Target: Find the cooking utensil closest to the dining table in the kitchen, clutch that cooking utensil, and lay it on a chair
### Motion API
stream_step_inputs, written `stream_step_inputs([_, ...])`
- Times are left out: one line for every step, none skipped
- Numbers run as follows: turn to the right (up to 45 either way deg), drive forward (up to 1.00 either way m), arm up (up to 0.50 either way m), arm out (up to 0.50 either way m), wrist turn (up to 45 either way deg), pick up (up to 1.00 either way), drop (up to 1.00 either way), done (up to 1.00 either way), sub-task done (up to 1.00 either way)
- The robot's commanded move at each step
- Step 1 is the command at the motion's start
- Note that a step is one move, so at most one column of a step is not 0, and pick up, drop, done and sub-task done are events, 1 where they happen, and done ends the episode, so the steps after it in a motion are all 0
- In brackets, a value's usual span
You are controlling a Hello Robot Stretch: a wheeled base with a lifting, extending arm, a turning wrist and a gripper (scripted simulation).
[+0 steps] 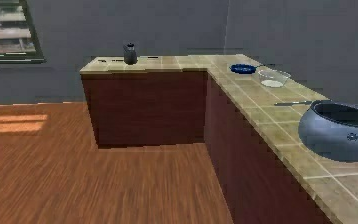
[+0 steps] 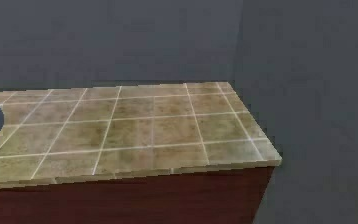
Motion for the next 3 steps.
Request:
stream_step_inputs([-6.0, 0.00, 0.00, 0.00, 0.0, 0.00, 0.00, 0.00, 0.00])
stream_step_inputs([0.0, 1.00, 0.00, 0.00, 0.0, 0.00, 0.00, 0.00, 0.00])
stream_step_inputs([-12.0, 0.00, 0.00, 0.00, 0.0, 0.00, 0.00, 0.00, 0.00])
